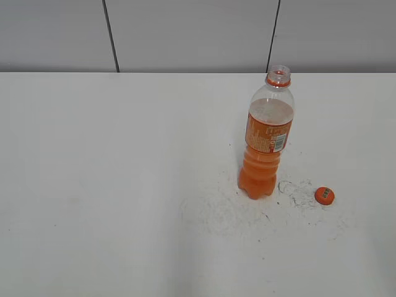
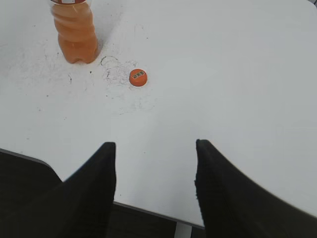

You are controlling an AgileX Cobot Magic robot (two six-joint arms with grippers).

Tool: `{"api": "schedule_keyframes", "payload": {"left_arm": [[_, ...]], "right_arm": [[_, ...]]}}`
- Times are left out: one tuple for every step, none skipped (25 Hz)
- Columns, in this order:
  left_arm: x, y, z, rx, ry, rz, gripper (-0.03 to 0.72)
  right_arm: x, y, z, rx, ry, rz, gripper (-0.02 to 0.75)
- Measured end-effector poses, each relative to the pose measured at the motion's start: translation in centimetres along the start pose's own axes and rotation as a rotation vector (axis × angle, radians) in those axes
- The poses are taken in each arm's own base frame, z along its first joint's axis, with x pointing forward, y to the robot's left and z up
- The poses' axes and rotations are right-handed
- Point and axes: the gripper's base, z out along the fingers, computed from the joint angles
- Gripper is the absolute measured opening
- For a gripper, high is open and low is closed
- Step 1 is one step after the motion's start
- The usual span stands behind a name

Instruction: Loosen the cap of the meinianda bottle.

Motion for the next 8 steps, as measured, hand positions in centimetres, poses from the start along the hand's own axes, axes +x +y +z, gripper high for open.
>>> {"api": "schedule_keyframes", "payload": {"left_arm": [[0.0,0.0,0.0,-0.001,0.0,0.0,0.368],[0.0,0.0,0.0,-0.001,0.0,0.0,0.363],[0.0,0.0,0.0,-0.001,0.0,0.0,0.356],[0.0,0.0,0.0,-0.001,0.0,0.0,0.351],[0.0,0.0,0.0,-0.001,0.0,0.0,0.346],[0.0,0.0,0.0,-0.001,0.0,0.0,0.34],[0.0,0.0,0.0,-0.001,0.0,0.0,0.335],[0.0,0.0,0.0,-0.001,0.0,0.0,0.331]], "right_arm": [[0.0,0.0,0.0,0.0,0.0,0.0,0.386],[0.0,0.0,0.0,0.0,0.0,0.0,0.386],[0.0,0.0,0.0,0.0,0.0,0.0,0.386],[0.0,0.0,0.0,0.0,0.0,0.0,0.386],[0.0,0.0,0.0,0.0,0.0,0.0,0.386],[0.0,0.0,0.0,0.0,0.0,0.0,0.386],[0.0,0.0,0.0,0.0,0.0,0.0,0.386],[0.0,0.0,0.0,0.0,0.0,0.0,0.386]]}}
